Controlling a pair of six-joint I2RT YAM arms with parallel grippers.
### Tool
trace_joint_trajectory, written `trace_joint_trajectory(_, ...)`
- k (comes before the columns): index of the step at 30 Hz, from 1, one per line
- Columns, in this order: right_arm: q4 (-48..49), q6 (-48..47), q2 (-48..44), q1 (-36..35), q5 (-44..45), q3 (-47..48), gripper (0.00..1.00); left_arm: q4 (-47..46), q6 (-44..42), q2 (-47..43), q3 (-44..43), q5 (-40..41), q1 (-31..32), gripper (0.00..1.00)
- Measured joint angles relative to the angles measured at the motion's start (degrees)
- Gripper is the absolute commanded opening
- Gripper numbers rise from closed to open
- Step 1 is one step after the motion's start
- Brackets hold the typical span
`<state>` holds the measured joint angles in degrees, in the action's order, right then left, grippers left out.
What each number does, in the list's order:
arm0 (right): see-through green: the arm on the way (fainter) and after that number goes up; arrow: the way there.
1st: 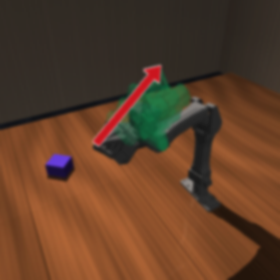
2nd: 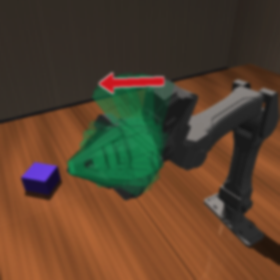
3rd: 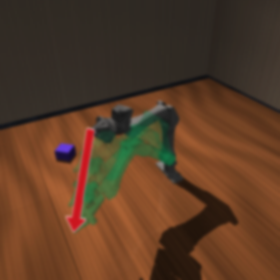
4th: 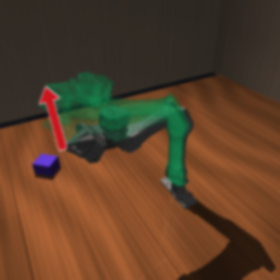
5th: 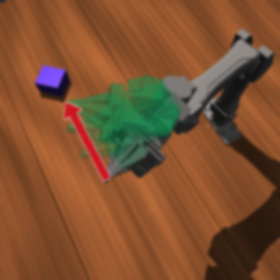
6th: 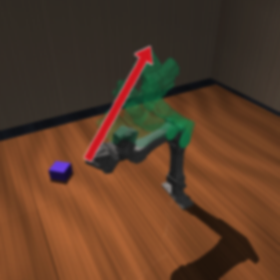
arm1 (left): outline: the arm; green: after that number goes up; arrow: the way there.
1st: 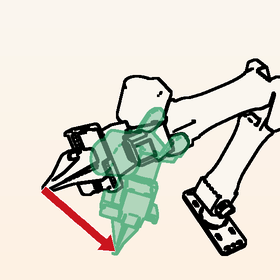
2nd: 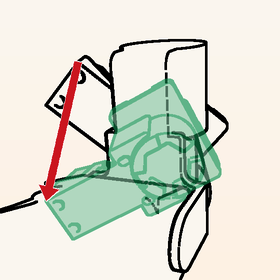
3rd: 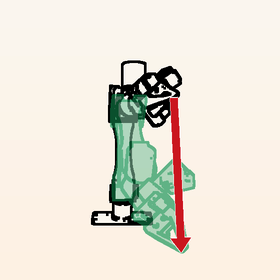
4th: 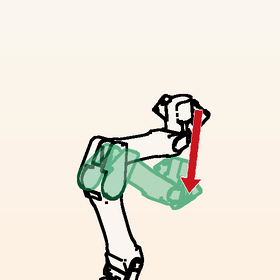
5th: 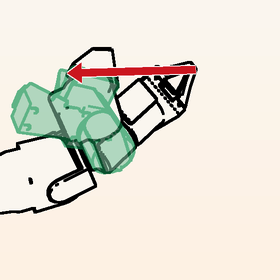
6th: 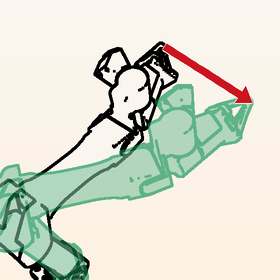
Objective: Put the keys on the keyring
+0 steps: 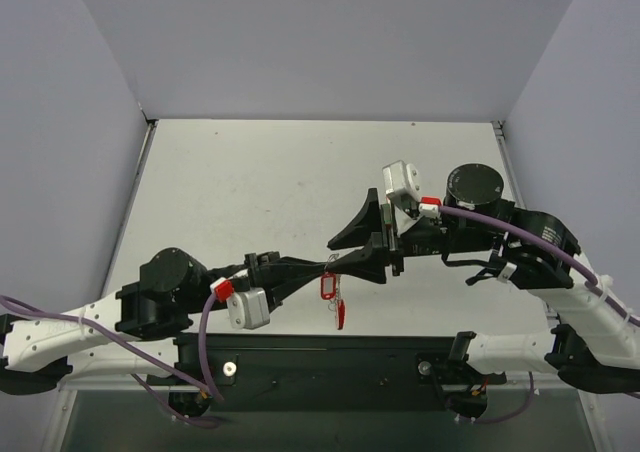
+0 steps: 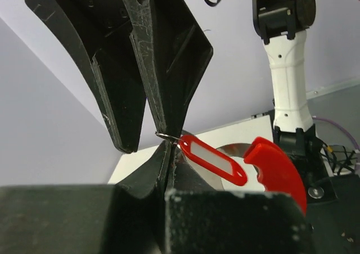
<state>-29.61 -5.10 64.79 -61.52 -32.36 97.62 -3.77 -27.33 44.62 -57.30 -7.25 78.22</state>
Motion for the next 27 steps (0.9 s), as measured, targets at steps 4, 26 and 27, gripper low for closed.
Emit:
trace_joint_trajectory(4,-2.19,-0.72,-0.15,0.07,-1.14,0.0,0.34,3.06,0.63,-0.04,-0.35,-0.44,0.02,0.0)
trace_joint_trajectory(26,-5.4,-0.98,-0.59,0.72,-4.98,0.0,0.34,8.7,1.62,-1.53,-2.67,-0.52,0.09,0.0)
trace_joint_trajectory(27,-5.4,-0.96,-0.39,0.72,-5.22,0.0,0.34,8.7,1.64,-1.51,-2.67,-0.52,0.09,0.0)
